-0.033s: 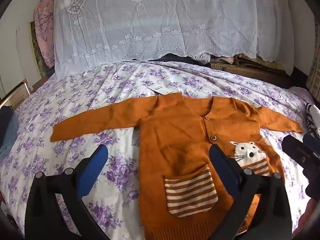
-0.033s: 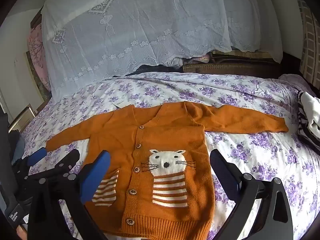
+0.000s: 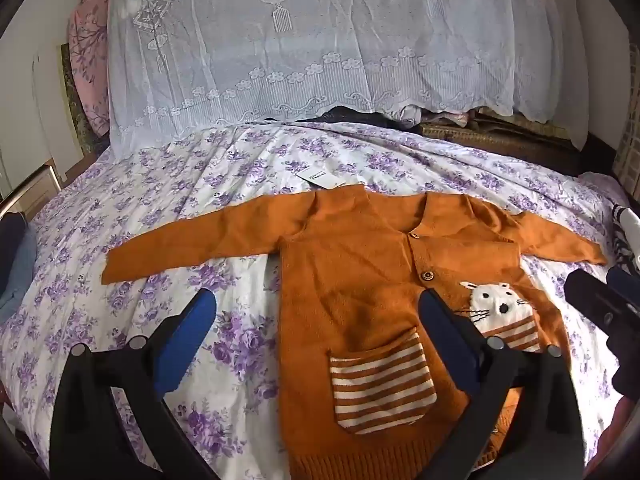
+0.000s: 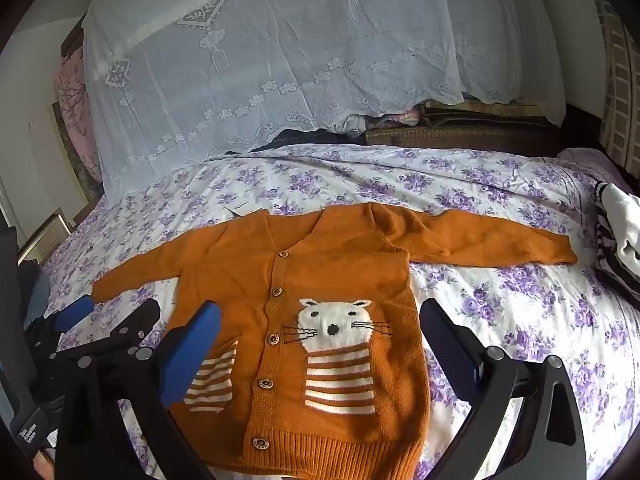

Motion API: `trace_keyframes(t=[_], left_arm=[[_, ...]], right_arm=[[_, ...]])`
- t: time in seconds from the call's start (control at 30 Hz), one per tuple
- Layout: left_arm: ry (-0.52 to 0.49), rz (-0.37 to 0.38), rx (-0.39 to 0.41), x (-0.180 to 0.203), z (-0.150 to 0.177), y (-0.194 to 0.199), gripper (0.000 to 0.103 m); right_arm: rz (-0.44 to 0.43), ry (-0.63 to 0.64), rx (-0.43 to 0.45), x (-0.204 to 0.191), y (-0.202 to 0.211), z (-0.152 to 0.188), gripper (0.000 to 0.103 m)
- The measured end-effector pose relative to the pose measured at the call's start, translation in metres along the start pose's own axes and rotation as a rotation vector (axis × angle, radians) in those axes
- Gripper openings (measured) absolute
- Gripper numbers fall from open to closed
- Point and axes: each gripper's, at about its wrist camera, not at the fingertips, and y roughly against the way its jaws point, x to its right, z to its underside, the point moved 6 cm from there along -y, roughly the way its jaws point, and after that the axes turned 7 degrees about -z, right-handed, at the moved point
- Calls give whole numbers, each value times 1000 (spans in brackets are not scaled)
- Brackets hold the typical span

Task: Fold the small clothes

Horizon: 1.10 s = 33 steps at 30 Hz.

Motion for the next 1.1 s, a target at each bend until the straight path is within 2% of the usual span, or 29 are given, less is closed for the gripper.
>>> trace_keyframes(t=[0.5, 1.1], left_arm=[[-30, -48, -22, -1, 5, -5, 99], [-31, -49, -24, -4, 6, -7, 99]], right_arm=[[-5, -5, -3, -1, 1, 1, 100], [-10, -11, -4, 0, 0, 2, 100]])
